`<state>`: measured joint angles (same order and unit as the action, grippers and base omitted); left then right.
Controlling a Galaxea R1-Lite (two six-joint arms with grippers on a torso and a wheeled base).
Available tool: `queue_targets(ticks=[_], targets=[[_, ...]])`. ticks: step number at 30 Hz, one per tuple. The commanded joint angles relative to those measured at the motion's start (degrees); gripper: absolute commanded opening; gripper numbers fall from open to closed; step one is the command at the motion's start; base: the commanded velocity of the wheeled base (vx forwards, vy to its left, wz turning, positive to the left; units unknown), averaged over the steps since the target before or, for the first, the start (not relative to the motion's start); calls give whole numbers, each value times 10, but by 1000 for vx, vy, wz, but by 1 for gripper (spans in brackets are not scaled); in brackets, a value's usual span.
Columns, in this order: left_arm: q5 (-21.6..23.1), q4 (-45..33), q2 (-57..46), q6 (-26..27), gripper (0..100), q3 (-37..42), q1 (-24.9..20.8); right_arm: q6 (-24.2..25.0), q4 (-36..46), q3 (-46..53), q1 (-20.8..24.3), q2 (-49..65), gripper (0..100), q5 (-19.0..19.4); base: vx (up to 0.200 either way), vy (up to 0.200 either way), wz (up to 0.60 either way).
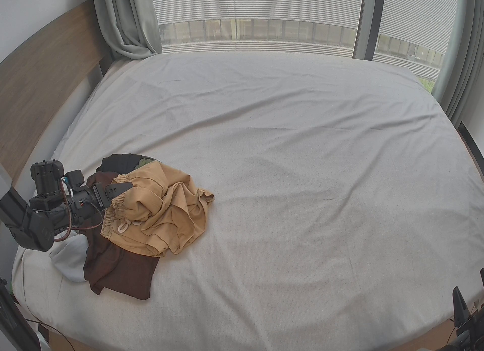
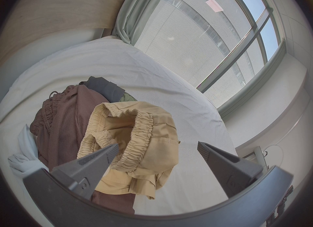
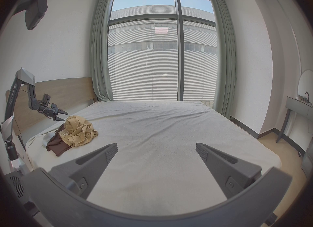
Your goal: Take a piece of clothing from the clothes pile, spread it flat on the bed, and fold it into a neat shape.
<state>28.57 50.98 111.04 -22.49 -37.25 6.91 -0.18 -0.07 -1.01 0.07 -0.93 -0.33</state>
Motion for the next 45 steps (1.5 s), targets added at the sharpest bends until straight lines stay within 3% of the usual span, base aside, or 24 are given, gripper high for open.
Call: queue_targets(ticks=[1, 24, 41, 42, 45], targets=[[1, 2, 9, 1, 100, -4, 0, 0, -1, 10, 0, 9, 100, 0, 0, 0, 0], [89, 69, 93, -51, 100, -70, -2, 0, 0, 10, 0, 9, 100, 0, 0, 0, 0], [90, 132, 138, -74, 100, -86, -15, -1, 0, 10, 0, 9, 100, 0, 0, 0, 0], [90, 135, 142, -75, 0, -85, -15, 0, 0, 10, 0, 9, 100, 0, 0, 0, 0], [90, 136, 143, -72, 0, -79, -15, -1, 0, 10, 0, 9, 100, 0, 0, 0, 0]])
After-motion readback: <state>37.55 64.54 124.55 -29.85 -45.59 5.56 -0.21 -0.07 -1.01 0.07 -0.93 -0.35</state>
